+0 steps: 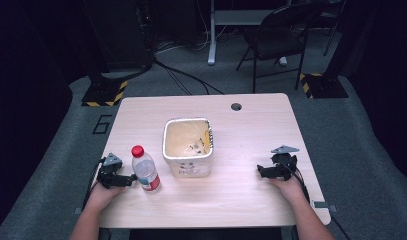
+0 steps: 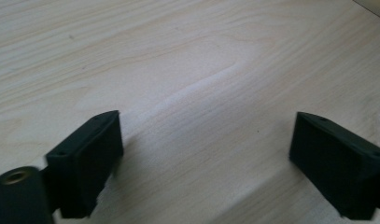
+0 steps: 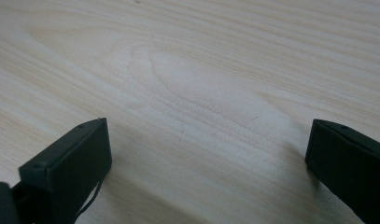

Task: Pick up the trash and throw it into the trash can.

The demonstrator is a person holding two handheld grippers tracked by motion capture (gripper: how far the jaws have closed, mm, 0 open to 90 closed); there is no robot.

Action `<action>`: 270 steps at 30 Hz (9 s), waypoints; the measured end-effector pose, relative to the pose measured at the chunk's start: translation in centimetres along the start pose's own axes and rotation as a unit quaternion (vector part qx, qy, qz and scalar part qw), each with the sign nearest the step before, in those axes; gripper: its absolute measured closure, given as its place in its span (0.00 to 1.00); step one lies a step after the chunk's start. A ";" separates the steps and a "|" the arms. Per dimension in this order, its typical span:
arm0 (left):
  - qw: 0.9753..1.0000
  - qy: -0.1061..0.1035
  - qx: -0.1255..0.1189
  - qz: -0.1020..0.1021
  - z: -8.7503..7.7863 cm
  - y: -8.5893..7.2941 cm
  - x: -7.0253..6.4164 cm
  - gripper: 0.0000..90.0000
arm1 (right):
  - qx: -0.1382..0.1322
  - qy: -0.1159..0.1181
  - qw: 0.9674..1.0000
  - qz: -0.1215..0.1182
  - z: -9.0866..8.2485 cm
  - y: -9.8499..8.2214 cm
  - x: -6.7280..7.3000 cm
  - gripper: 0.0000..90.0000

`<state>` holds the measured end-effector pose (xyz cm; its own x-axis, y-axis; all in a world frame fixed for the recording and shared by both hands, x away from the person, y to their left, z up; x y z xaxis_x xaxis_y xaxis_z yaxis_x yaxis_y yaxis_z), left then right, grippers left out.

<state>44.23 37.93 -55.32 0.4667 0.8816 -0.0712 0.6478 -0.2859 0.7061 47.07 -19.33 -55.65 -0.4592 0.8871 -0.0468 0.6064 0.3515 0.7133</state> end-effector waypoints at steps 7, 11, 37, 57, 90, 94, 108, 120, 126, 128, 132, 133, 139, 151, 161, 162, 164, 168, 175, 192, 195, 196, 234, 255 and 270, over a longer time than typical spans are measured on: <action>0.999 -0.016 -0.007 -0.026 -2.2 0.3 0.3 0.24 | -0.001 0.000 1.000 -0.002 0.0 0.0 0.0 0.00; 0.999 -0.017 -0.020 -0.025 -3.1 0.9 0.3 0.24 | -0.002 0.001 1.000 -0.004 0.0 0.0 -0.1 0.00; 0.998 -0.039 -0.057 -0.010 -7.7 1.8 -1.5 0.18 | -0.001 0.003 1.000 -0.004 -0.1 -0.1 0.0 0.00; 0.994 -0.077 -0.075 0.013 -10.1 2.0 -4.8 0.17 | 0.000 0.001 1.000 -0.001 -0.1 -0.1 0.0 0.00; 0.987 -0.134 -0.067 0.064 -8.0 3.5 -8.9 0.17 | -0.002 0.001 1.000 -0.003 -0.1 -0.1 0.0 0.00; 0.986 -0.137 -0.066 0.065 -7.5 3.7 -9.1 0.17 | -0.002 0.000 1.000 -0.003 -0.1 -0.1 0.0 0.00; 0.985 -0.143 -0.062 0.071 -6.1 4.4 -9.7 0.20 | -0.001 0.001 1.000 -0.001 -0.1 -0.1 0.1 0.00; 0.985 -0.134 -0.059 0.093 -6.5 4.5 -9.7 0.32 | -0.001 0.001 1.000 -0.001 -0.1 -0.1 0.1 0.00; 0.985 -0.127 -0.057 0.103 -7.0 4.9 -9.7 0.33 | -0.001 0.001 1.000 -0.001 -0.1 -0.1 0.1 0.00; 0.985 -0.127 -0.060 0.102 -7.2 5.2 -9.6 0.33 | -0.001 0.001 1.000 -0.001 -0.1 -0.1 0.1 0.00; 0.984 -0.129 -0.064 0.101 -7.7 5.9 -9.5 0.33 | -0.001 0.001 1.000 -0.001 -0.1 -0.1 0.1 0.00; 0.984 -0.129 -0.064 0.101 -7.7 5.9 -9.5 0.33 | -0.001 0.001 1.000 -0.001 -0.1 -0.1 0.1 0.00; 0.984 -0.127 -0.063 0.105 -8.2 6.7 -9.4 0.33 | -0.001 0.001 1.000 -0.001 -0.1 -0.1 0.1 0.00; 0.987 -0.113 -0.064 0.099 -9.5 8.9 -8.6 0.33 | -0.001 0.001 1.000 -0.001 -0.1 -0.1 0.1 0.00; 0.989 -0.102 -0.060 0.091 -10.4 11.1 -8.1 0.33 | 0.000 0.001 1.000 -0.001 -0.1 -0.1 0.1 0.00; 0.989 -0.102 -0.064 0.085 -10.5 11.5 -8.0 0.33 | -0.001 0.001 1.000 -0.001 -0.1 -0.1 0.1 0.00; 0.989 -0.103 -0.063 0.084 -10.6 11.7 -8.0 0.33 | -0.001 0.001 1.000 -0.001 -0.1 -0.1 0.1 0.00; 0.989 -0.101 -0.065 0.083 -11.0 12.9 -7.8 0.33 | 0.000 0.001 1.000 -0.001 -0.1 -0.1 0.1 0.00; 0.989 -0.101 -0.068 0.080 -11.2 14.2 -7.8 0.33 | -0.001 0.001 1.000 -0.001 -0.1 -0.1 0.1 0.00; 0.987 -0.098 -0.082 0.099 -12.9 17.9 -9.1 0.33 | 0.000 0.002 1.000 -0.005 -0.1 -0.1 0.0 0.00; 0.986 -0.099 -0.082 0.102 -12.9 18.2 -9.3 0.33 | 0.000 0.002 1.000 -0.005 -0.1 -0.1 0.0 0.00; 0.986 -0.100 -0.082 0.103 -12.9 18.4 -9.4 0.33 | 0.000 0.002 1.000 -0.005 -0.1 -0.1 0.0 0.00; 0.976 -0.148 -0.082 0.134 -8.2 21.6 -15.4 0.33 | -0.001 0.004 1.000 -0.004 0.0 0.0 0.1 0.00; 0.979 -0.141 -0.073 0.130 -3.9 18.9 -15.7 0.33 | -0.001 0.004 1.000 -0.004 0.0 0.0 0.1 0.00; 0.978 -0.150 -0.061 0.133 -1.4 17.8 -16.7 0.33 | -0.001 0.004 1.000 -0.006 0.0 0.0 0.1 0.00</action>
<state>47.17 18.63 -40.60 0.7763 0.6270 -0.0651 0.4115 -0.4259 0.8058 46.99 -19.25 -55.64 -0.4709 0.8808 -0.0493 0.6001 0.3608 0.7139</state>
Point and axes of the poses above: each handheld gripper's, and its own axes: z roughly forward along the jaws, y roughly out of its top, x roughly to its left, the point moved 4 cm from there along z, roughly forward along the jaws, and after that the axes turned 4 degrees about -z, right-handed, at the moved point
